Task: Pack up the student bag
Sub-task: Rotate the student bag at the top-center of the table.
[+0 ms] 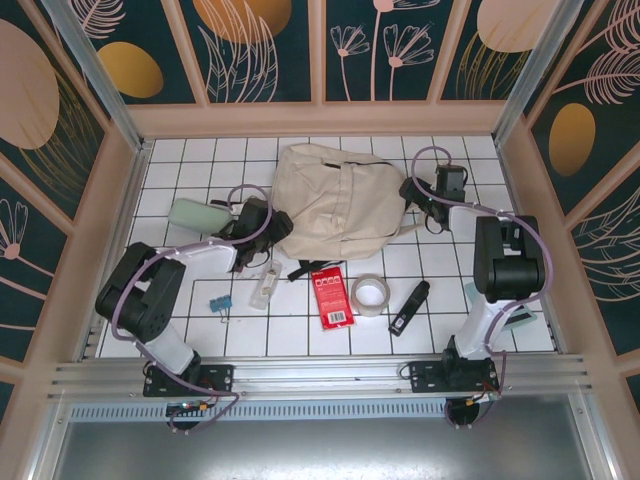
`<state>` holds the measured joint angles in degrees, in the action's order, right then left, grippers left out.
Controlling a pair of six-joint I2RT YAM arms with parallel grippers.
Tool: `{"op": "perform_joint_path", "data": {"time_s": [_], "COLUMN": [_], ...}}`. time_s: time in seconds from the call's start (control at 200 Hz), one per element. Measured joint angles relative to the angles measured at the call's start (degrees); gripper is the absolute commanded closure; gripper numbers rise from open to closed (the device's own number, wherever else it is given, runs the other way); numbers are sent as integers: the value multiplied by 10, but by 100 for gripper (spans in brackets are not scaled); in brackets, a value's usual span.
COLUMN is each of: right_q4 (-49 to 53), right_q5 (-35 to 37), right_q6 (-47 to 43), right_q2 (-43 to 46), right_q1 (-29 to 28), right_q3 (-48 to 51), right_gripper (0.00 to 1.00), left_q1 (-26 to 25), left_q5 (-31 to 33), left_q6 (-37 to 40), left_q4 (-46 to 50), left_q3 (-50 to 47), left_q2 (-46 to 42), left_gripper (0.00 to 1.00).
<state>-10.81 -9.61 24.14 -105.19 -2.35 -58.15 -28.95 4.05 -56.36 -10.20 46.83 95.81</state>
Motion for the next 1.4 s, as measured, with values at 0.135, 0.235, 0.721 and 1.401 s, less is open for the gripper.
{"op": "perform_joint_path", "data": {"time_s": [0.135, 0.235, 0.721, 1.401], "right_q4": [13, 18, 7, -38], "right_q5": [-19, -33, -94, -72], "right_q6": [-2, 0, 20, 99], "right_q2": [-10, -12, 87, 107], "right_q1": [0, 1, 5, -340], "right_q3": [-7, -7, 54, 62], "right_gripper": [42, 63, 100, 60], "left_q1": [-3, -6, 0, 80], "left_q5": [-9, -6, 49, 61], "left_q6": [-10, -16, 66, 229], "left_q4": [2, 4, 146, 271], "left_q3": [25, 37, 273, 691], "left_q2": [42, 68, 135, 395], "left_gripper": [36, 61, 100, 17]}}
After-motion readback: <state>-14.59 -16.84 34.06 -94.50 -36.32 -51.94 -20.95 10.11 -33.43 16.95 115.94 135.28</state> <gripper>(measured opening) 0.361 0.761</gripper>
